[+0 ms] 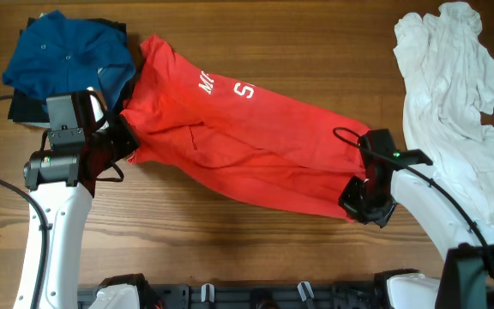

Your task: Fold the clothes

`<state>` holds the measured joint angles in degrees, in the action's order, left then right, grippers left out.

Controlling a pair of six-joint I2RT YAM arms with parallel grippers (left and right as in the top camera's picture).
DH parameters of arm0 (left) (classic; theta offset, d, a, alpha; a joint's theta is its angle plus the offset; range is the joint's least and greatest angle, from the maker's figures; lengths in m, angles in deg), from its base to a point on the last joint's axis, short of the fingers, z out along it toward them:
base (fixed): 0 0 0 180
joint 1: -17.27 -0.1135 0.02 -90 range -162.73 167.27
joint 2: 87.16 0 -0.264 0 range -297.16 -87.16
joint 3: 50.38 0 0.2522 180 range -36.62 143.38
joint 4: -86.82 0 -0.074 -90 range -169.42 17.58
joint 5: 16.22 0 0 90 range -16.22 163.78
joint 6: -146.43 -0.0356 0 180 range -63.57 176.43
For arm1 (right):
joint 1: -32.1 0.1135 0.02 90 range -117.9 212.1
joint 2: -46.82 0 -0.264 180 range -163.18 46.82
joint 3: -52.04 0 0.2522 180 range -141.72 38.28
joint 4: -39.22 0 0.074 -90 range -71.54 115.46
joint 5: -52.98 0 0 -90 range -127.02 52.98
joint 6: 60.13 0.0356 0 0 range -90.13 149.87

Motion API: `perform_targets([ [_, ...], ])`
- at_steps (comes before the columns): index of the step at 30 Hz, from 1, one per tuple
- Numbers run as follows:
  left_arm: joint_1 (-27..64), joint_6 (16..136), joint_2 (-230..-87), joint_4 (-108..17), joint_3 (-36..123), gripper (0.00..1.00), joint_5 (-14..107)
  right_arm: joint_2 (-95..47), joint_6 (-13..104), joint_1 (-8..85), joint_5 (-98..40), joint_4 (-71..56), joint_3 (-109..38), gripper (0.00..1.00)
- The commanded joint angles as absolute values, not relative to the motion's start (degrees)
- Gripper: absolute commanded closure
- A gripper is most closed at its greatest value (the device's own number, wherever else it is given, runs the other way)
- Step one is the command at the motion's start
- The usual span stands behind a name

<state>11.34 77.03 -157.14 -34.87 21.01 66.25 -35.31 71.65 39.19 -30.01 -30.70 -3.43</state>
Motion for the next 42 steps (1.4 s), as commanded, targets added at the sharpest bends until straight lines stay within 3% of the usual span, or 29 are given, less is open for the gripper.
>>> perform_targets([
  [1, 11.51, 76.11, -156.9, -35.04, 21.91, 0.96, 67.91, -30.54, 71.12, 39.43, -33.86, -36.67, -10.45, 0.96],
  [10, 11.32, 76.09, -147.87, -33.36, 21.91, 0.96, 69.37, -19.62, 65.81, 33.34, -34.29, -50.4, -22.45, 0.96],
  [27, 11.32, 76.11, -132.02, -27.68, 22.39, 0.96, 69.31, -8.8, 66.01, 32.44, -35.89, -62.11, -25.57, 0.96],
  [42, 11.43, 76.13, -158.69, -44.18, 22.39, 0.96, 65.13, -26.06, 62.79, 32.44, -38.34, -50.33, -24.94, 0.96],
])
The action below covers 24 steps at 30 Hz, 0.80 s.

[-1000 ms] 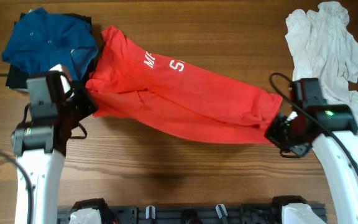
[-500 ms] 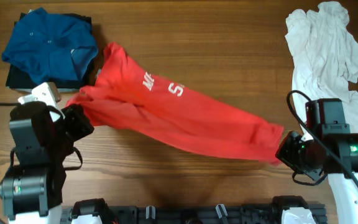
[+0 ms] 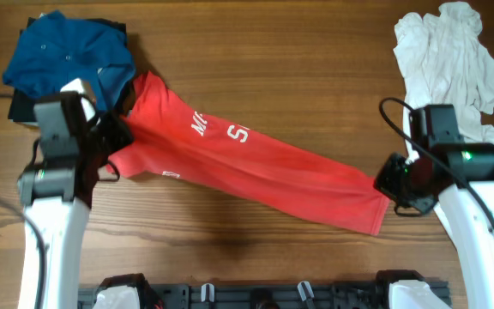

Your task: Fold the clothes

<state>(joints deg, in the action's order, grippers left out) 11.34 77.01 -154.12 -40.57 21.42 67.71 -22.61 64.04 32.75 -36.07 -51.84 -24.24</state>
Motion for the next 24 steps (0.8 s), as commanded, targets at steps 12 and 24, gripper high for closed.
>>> perform_targets([
  [12, 13.9, 76.13, -171.63, -60.68, 22.39, 0.96, 62.88, -41.06, 58.93, 29.14, -38.95, -41.28, -24.92, 0.96],
  [24, 19.86, 76.11, -178.86, -69.12, 22.39, 0.96, 66.14, -45.84, 53.85, 25.69, -38.53, -33.37, -24.92, 0.96],
])
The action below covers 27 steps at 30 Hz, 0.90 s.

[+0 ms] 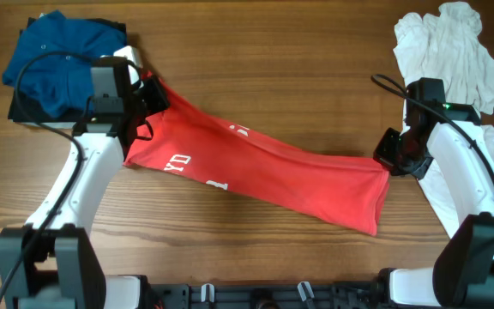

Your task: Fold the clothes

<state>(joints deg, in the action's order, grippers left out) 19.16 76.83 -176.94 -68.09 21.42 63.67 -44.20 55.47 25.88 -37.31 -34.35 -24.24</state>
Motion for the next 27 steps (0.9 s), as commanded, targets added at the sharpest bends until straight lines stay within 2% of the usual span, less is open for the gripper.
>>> perform_targets([
  [1, 19.91, 76.11, -179.37, -69.45, 22.39, 0.96, 66.38, -46.32, 53.85, 25.69, -38.58, -32.98, -24.92, 0.96],
  [10, 19.91, 76.11, -183.48, -73.05, 22.39, 0.94, 66.66, -52.68, 54.05, 25.69, -38.73, -29.52, -24.92, 0.94],
  [11, 19.91, 76.11, -183.58, -73.01, 22.39, 0.9, 66.64, -53.19, 54.05, 25.69, -38.73, -29.17, -24.92, 0.82],
  [13, 19.91, 76.11, -183.65, -72.9, 22.39, 0.65, 66.82, -53.65, 54.1, 25.69, -38.69, -28.85, -24.92, 0.6],
  [14, 19.88, 76.11, -183.63, -73.1, 22.39, 0.5, 66.84, -53.65, 54.07, 25.69, -38.69, -28.78, -24.92, 0.45],
  [15, 19.88, 76.11, -183.63, -73.25, 22.39, 0.44, 66.86, -53.6, 54.05, 25.69, -38.53, -28.76, -24.94, 0.4],
  [16, 19.88, 76.09, -183.63, -73.45, 22.39, 0.31, 67.06, -53.56, 54.03, 25.64, -38.23, -28.89, -25.11, 0.35],
  [19, 19.67, 76.05, -183.3, -74.08, 22.54, 0.18, 67.01, -53.45, 53.7, 24.66, -34.8, -30.97, -26.93, 0.31],
  [23, 18.44, 73.47, -180.5, -73.29, 22.76, 0.12, 66.79, -52.38, 51.01, 22.84, -31.15, -36.91, -30.86, 0.27],
  [25, 17.72, 73.27, -178.16, -71.65, 22.78, 0.06, 66.79, -51.18, 50.62, 22.58, -29.97, -39.27, -31.39, 0.26],
  [27, 16.65, 73.27, -174.91, -68.55, 22.78, 0.03, 66.77, -50.02, 49.22, 22.58, -27.83, -41.85, -31.36, 0.21],
])
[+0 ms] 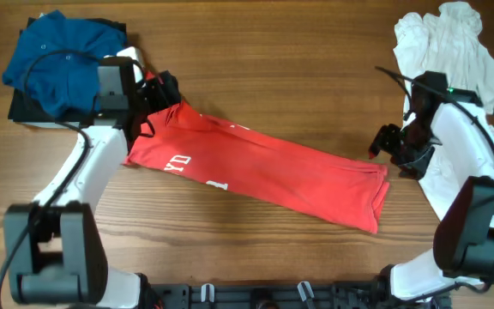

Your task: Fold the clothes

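Note:
A red shirt [264, 176] with white lettering lies as a long flat band across the middle of the table, running from upper left to lower right. My left gripper [166, 89] sits just above its upper-left corner, open and off the cloth. At the other end, my right gripper [377, 144] hovers a little above the right corner, open, with a gap to the cloth.
A blue garment [58, 56] is piled on a black one [22, 107] at the back left. Crumpled white clothes [453, 60] fill the right side, under and behind my right arm. Bare wood table [256, 69] shows in front of and behind the shirt.
Both grippers have let go of the red shirt's corners and stand slightly clear of them. The shirt now rests flat, its upper edge laid down on the table.
First the red shirt was spread wide, held at its left edge and lower-right corner. Then it was stretched narrower between the grippers. Later its far side lay folded over, lettering reversed, still held. Now it rests released as a folded band.

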`<state>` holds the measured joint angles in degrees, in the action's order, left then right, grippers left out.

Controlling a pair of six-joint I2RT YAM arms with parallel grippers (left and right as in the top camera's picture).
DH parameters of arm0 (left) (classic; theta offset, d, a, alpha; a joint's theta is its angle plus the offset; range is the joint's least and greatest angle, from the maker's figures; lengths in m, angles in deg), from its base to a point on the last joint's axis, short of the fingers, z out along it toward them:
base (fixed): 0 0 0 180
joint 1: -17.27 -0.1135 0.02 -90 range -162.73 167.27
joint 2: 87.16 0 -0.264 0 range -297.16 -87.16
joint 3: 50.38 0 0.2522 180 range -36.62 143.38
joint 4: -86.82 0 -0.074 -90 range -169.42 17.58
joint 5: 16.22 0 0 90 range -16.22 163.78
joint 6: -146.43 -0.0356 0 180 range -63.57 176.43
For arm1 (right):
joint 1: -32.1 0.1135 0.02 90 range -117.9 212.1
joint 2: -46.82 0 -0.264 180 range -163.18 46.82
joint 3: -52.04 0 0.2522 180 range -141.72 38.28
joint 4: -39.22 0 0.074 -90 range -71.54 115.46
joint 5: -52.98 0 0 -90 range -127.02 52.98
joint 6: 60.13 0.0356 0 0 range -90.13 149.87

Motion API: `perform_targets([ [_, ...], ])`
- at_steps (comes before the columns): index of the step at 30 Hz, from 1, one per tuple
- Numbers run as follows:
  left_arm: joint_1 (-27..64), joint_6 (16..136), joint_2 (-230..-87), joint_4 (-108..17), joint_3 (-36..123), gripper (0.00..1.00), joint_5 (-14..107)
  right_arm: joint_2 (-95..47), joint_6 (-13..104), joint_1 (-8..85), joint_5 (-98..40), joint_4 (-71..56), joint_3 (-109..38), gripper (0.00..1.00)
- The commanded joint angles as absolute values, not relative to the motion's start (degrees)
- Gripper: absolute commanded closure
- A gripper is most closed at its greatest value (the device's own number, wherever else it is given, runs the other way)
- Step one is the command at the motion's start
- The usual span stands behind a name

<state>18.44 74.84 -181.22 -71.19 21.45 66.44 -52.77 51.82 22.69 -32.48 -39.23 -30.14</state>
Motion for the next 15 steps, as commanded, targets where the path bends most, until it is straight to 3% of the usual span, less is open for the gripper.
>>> perform_targets([
  [1, 15.78, 73.29, -172.28, -65.64, 22.78, 0.01, 66.77, -49.91, 48.06, 22.69, -26.6, -43.12, -30.97, 0.17],
  [9, 14.75, 73.29, -165.49, -54.52, 22.76, 0.01, 66.77, -49.93, 46.66, 22.69, -25.2, -39.56, -21.27, 0.14],
  [15, 14.75, 73.29, -165.88, -51.7, 22.76, 0.0, 66.84, -49.93, 54.05, 22.69, -31.02, -31.93, -15.85, 0.18],
])
